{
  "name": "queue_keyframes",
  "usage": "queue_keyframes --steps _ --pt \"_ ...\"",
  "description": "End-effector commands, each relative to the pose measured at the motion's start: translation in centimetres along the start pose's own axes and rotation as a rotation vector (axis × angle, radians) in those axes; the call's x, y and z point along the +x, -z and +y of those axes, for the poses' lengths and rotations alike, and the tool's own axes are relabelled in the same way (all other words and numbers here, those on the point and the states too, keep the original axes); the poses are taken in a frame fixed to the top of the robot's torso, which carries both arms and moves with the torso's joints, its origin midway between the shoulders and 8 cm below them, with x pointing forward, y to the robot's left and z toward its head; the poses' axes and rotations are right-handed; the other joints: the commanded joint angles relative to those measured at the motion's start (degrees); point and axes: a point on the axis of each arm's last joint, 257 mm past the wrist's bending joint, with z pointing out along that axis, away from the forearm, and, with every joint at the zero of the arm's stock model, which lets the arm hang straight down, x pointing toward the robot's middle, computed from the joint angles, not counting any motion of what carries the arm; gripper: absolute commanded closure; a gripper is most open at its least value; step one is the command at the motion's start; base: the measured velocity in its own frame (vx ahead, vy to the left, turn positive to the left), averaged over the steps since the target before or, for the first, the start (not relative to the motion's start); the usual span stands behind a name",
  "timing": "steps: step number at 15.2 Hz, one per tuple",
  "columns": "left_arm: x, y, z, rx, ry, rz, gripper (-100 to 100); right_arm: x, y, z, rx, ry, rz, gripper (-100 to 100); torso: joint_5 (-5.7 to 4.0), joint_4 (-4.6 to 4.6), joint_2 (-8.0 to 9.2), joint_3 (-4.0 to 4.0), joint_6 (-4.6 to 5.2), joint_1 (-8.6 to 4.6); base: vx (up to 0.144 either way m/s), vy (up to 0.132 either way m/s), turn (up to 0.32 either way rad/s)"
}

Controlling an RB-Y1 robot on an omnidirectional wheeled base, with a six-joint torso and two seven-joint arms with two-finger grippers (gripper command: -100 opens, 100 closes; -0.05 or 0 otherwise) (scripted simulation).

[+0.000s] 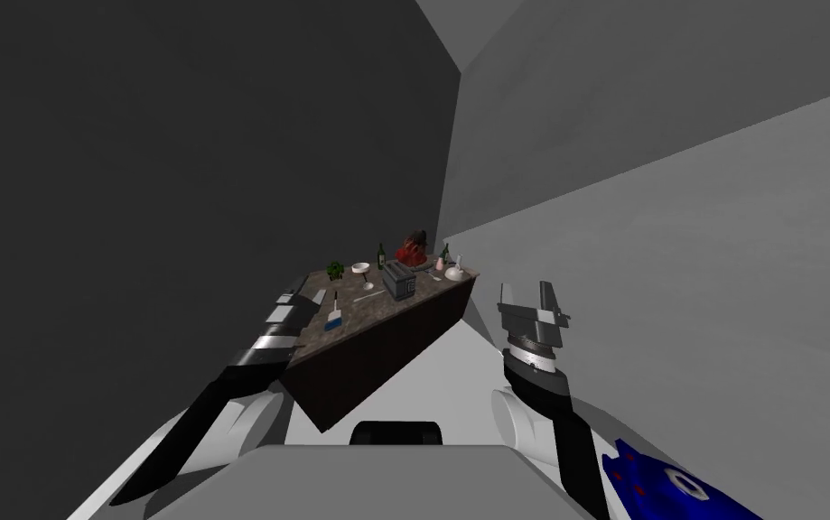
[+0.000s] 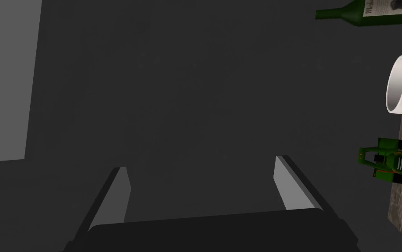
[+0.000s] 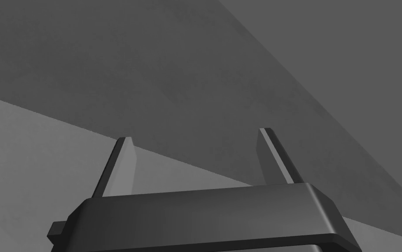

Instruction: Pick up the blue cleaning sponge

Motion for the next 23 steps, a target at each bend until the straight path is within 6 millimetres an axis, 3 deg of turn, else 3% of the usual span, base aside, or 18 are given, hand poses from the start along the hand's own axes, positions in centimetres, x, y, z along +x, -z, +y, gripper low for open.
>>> queue_keyframes --steps 1,23 --pt "-0.5 -0.1 1.1 -0.042 0.001 -0.004 -100 0.0 0.0 0.0 0.000 0.000 0.000 0 0.00 0.00 0.00 0.00 0.00 0.00 0.007 -0.002 -0.077" --pt "-5.5 -0.1 9.9 -0.395 0.036 -0.087 -100 0.0 0.0 0.0 0.000 0.000 0.000 0 0.00 0.00 0.00 0.00 -0.02 0.01 0.007 0.001 -0.067"
